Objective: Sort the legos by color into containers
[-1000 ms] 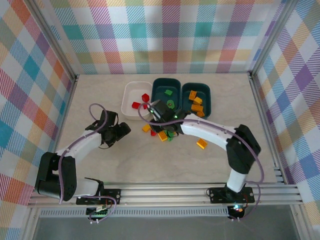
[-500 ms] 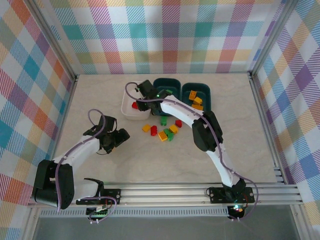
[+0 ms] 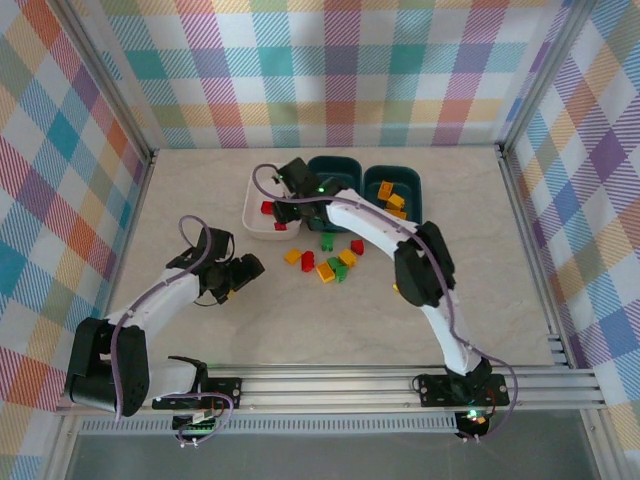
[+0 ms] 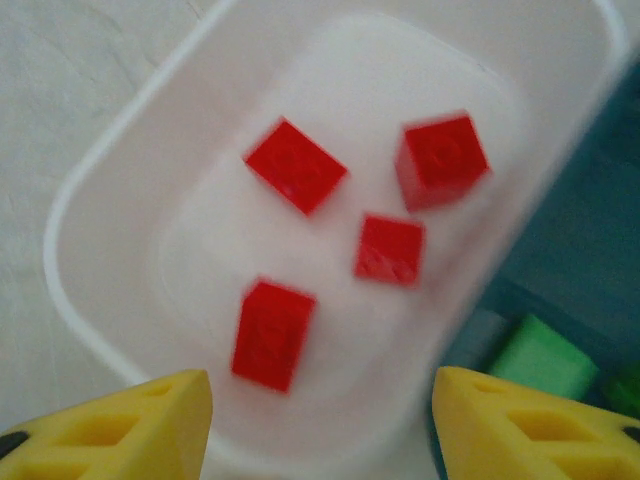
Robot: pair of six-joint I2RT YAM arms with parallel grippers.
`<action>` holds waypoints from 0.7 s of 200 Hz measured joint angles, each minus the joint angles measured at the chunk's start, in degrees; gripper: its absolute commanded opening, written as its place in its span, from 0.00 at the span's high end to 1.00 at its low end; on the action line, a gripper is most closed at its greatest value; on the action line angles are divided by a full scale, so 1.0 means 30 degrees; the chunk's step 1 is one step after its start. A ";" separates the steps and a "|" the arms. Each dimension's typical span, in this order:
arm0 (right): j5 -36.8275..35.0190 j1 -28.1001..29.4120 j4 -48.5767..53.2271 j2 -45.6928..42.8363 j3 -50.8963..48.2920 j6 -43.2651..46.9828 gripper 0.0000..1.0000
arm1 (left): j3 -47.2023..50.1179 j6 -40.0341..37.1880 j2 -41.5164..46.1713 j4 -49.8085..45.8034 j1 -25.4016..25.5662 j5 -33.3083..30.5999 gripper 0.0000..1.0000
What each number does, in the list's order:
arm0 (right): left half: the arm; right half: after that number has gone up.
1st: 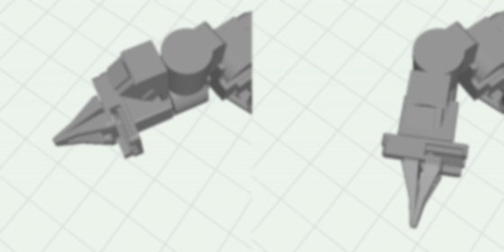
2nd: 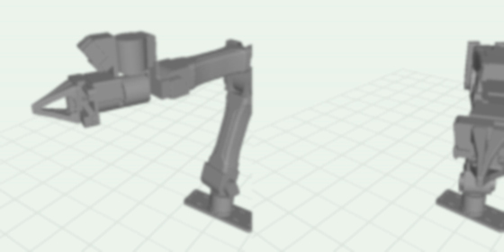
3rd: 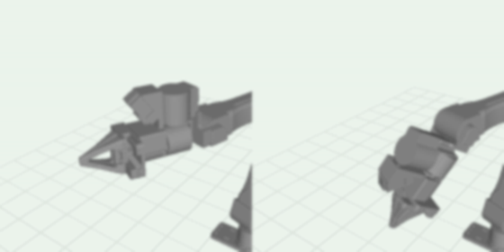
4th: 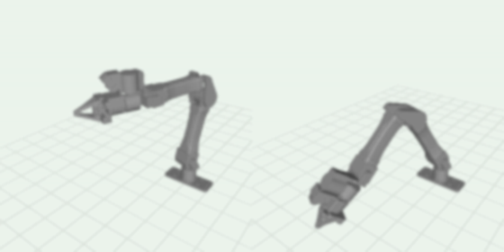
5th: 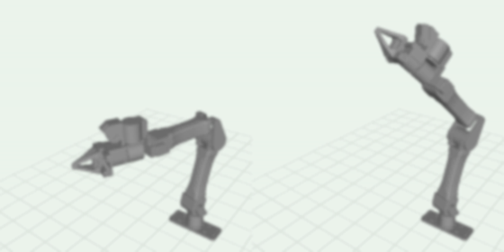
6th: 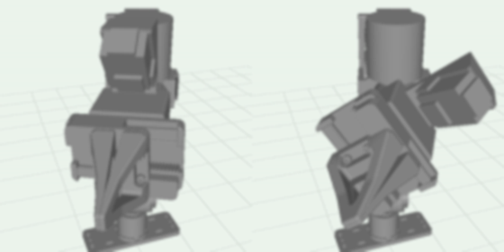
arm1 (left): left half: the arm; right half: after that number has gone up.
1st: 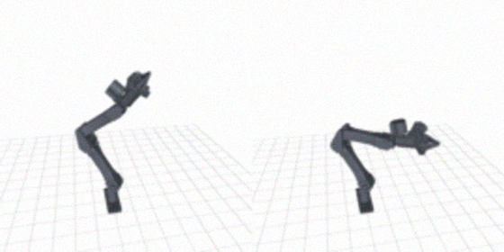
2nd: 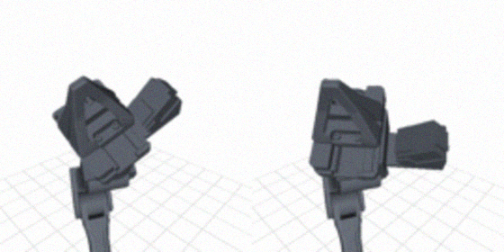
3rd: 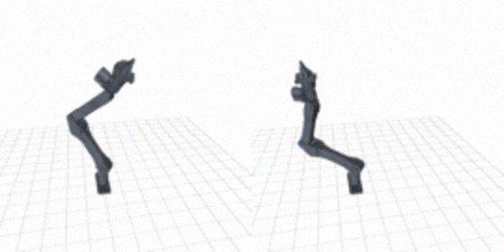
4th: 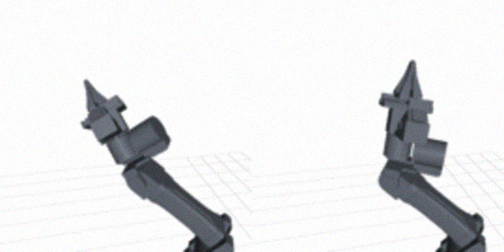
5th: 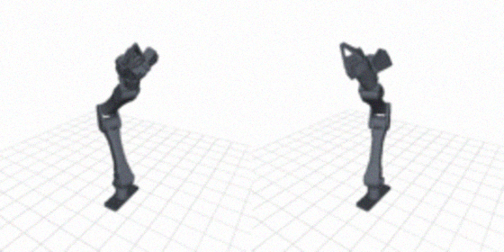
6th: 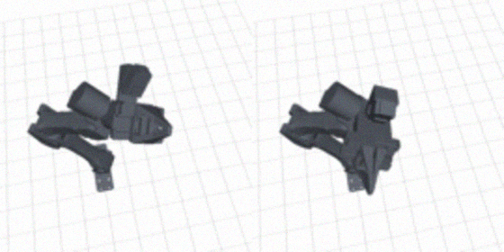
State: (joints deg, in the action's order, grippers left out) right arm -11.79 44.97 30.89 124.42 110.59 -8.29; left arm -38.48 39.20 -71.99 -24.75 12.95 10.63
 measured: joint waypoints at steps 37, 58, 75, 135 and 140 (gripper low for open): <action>-0.2033 -0.0219 -0.0947 -0.7169 -0.8327 -0.1013 0.19 | -0.0146 -0.0007 -0.0138 0.0736 0.2025 0.0546 0.15; -0.3169 -0.0772 -0.0532 -1.0091 -1.1978 -0.2492 0.15 | -0.0743 -0.0022 -0.0867 0.1282 0.3730 0.0699 0.15; -0.3898 -0.1224 0.0750 -1.1650 -1.4608 -0.3803 0.10 | -0.1559 -0.0058 -0.1610 0.1661 0.4874 0.0758 0.15; -0.4248 -0.1894 0.5020 -1.3078 -1.8389 -0.7577 0.10 | -0.3920 -0.0073 -0.3665 0.2681 0.6186 0.0903 0.16; -0.4204 -0.2033 0.5144 -1.3027 -1.8425 -0.7781 0.10 | -0.4022 -0.0066 -0.3825 0.2696 0.6258 0.0940 0.16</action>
State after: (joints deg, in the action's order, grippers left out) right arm -24.40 38.87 46.33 85.34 55.31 -31.64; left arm -50.54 39.00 -83.46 -16.67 31.73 13.45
